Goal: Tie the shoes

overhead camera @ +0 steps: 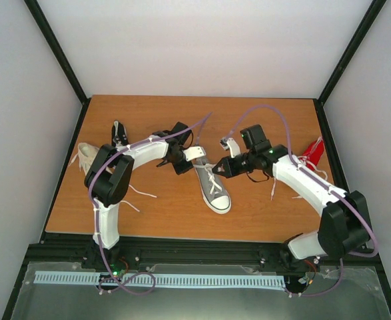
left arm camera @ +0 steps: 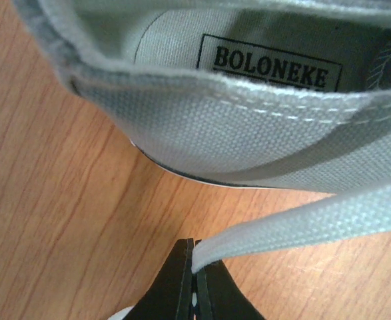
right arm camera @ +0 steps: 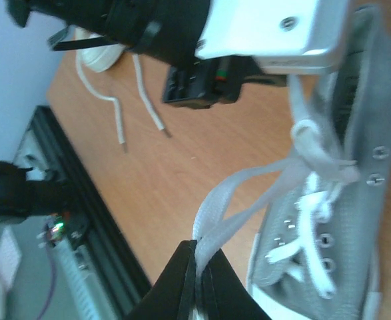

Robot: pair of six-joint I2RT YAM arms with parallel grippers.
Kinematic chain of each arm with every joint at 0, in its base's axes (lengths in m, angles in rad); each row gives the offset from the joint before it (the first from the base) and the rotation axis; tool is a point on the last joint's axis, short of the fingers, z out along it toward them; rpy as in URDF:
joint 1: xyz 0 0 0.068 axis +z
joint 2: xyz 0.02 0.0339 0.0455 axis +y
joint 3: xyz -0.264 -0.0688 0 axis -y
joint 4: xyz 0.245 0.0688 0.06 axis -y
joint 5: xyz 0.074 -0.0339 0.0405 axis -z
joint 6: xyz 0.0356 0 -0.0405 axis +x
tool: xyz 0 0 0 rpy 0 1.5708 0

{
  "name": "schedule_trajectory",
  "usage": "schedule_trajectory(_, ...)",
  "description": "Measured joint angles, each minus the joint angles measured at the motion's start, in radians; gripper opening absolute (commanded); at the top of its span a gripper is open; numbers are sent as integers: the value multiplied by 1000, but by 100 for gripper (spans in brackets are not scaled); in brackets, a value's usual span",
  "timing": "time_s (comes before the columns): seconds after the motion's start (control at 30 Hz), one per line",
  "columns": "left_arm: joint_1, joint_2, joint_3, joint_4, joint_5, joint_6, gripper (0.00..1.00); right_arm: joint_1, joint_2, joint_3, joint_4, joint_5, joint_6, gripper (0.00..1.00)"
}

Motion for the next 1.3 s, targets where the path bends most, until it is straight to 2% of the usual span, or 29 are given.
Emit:
schedule_trajectory(0.2,0,0,0,0,-2,0,1,0,22,45,-84,-161,-3,3)
schedule_trajectory(0.4,0,0,0,0,-3,0,1,-6,16,63,-174,-149,-26,3)
schedule_trajectory(0.6,0,-16,0,-26,-21,0,1,-17,16,63,-283,27,-57,3)
schedule_trajectory(0.8,0,-108,-34,-85,-34,1,1,-59,32,64,-360,312,-73,3)
schedule_trajectory(1.1,23,-197,-163,-186,-76,16,1,-64,175,69,-415,634,-70,3)
schedule_trajectory(1.3,86,-195,-230,-209,-165,30,1,-66,271,76,-407,757,-69,3)
